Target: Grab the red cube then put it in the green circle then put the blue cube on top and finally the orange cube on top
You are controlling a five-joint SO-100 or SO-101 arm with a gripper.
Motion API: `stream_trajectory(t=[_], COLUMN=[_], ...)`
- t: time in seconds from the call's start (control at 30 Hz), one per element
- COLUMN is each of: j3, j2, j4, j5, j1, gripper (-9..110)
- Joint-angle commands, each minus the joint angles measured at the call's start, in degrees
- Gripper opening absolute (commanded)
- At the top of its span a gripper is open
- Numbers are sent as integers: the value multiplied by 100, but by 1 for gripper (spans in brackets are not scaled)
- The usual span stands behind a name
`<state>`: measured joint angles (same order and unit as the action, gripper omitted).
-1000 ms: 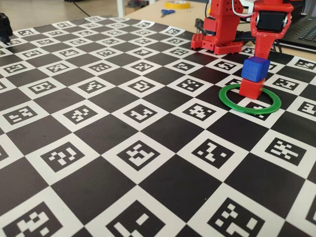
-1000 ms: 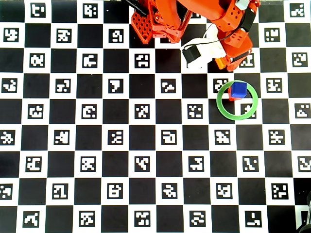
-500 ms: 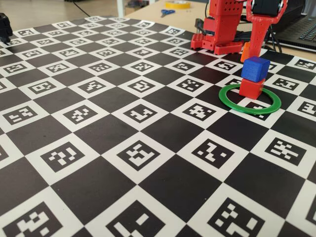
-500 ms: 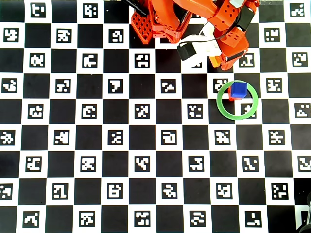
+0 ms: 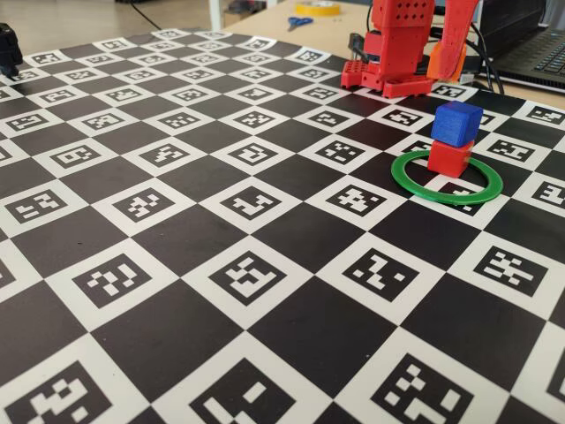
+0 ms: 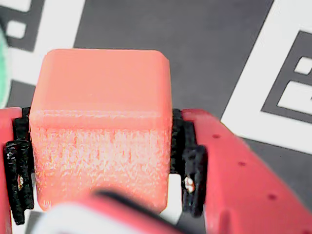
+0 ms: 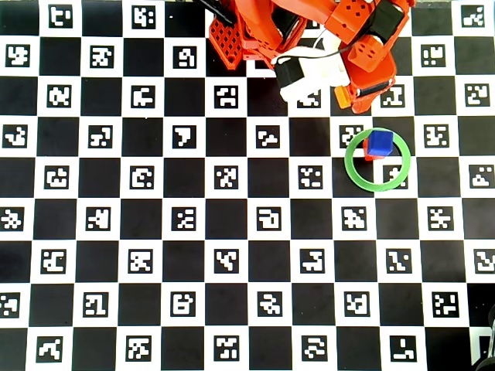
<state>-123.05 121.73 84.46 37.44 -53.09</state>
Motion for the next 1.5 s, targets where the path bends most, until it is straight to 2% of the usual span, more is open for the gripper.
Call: stream_trajectory(t=[0.0,0.33,0.8,1.47], j3=[782,1986,3533,3604], j2=[-70,-967,-2145,-2689], j4=[88,220,659,97], j5=[211,1063,1582,1802], j1=[97,229,316,352], gripper=[8,8,7,7])
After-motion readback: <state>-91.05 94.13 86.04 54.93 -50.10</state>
